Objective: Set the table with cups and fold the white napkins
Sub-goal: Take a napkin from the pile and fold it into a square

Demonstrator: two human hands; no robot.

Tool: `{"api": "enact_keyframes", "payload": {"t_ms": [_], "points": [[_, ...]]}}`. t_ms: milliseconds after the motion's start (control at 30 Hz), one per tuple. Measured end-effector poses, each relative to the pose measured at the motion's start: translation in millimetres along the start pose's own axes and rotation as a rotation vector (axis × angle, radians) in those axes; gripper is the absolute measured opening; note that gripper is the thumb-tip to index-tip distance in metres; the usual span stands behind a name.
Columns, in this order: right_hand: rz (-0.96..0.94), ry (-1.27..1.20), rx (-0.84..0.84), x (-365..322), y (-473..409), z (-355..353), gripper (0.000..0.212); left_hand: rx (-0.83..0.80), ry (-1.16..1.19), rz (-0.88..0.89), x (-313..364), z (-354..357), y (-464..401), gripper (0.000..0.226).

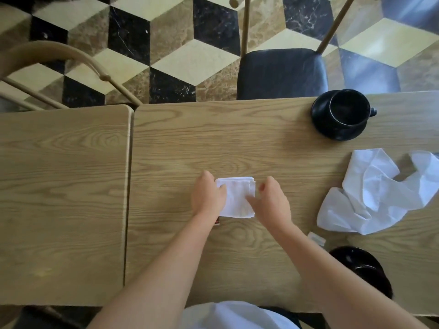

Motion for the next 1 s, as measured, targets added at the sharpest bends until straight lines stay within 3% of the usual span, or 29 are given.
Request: {"api": "enact_keyframes", "payload": {"t_ms": [100,200,300,500,633,833,933,1000], "points": [[0.301,-0.150,-0.057,35,27,8,0.049,-0.104,0.074,-0.160,-15,7,8,0.034],[0.462,-0.406,-0.208,39,37,26,0.038,-0.206,0.209,-0.240,-12,13,15,0.035],[0.459,-0.516,-0.356,33,49,22,0.025,-0.278,0.386,-0.269,-6,10,29,0.032],[0.361,-0.500,-0.400,60,102,-10,0.035,-0.630,0.868,-0.271,-5,31,103,0.026],[0.449,-0.504,-0.453,104,153,-13,0.029,-0.692,0.740,-0.226,-29,59,151,0.013],[0.543,-0.316,-0.283,161,204,-28,0.026,-0.588,0.547,-0.106,-51,109,194,0.010],[0.697,-0.432,-0.157,189,226,-30,0.026,-0.544,0.540,-0.078,-48,124,210,0.010],[0.801,-0.660,-0.083,200,236,-24,0.033,-0.505,0.535,-0.062,-46,130,214,0.012]]}}
Point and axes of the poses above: each hand's wrist, its own y-axis away from the middle knuckle, its own z-axis out of the palm, x = y × z, the point moved 10 cm from there along -y, towards the middle knuckle, and after that the axes turned 8 degrees about x, right-handed, at the moved point
